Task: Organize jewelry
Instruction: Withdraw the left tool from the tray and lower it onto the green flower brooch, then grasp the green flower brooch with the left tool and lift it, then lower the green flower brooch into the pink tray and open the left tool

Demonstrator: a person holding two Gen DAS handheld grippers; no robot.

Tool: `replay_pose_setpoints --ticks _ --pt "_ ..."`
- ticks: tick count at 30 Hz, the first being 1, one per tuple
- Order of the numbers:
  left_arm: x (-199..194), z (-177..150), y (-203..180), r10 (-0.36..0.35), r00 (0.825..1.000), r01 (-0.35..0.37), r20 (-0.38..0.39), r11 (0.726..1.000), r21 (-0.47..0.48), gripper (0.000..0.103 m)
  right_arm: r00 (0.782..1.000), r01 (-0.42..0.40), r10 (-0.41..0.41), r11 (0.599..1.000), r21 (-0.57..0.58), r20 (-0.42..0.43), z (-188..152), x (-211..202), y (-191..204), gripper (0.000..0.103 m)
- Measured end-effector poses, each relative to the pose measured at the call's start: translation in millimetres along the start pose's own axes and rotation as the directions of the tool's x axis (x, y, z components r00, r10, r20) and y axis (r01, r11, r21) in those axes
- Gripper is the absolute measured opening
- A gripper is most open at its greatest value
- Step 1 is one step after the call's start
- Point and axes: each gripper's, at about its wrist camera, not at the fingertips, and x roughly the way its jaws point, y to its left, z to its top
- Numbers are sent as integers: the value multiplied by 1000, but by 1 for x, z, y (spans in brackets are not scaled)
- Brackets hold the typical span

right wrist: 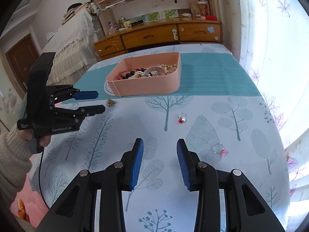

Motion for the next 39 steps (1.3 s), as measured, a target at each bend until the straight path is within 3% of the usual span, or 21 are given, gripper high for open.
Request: replay_pose_setpoints --ticks 4,10,17,27,32,39 --pt "23 0 13 -2 1000 2 -25 1000 4 42 1000 7 -5 998 58 -26 -3 17 -17 36" --pt "31 -1 21 -24 1000 24 6 1000 4 41 999 30 -27 996 81 -32 -10 25 -30 36" --pt "32 -6 12 -37 999 37 30 999 -4 17 998 51 -46 990 128 -41 -15 27 -44 36" --pt "10 -9 -18 24 999 -22 23 997 -75 17 999 43 -40 988 146 -25 -17 23 -49 36" --pt "-26 20 -15 51 994 -37 95 989 -144 17 1000 29 -27 987 155 -16 -17 23 -52 36" --pt "-63 74 10 91 984 -43 156 956 -290 17 1000 3 -7 988 157 25 -9 18 -54 36"
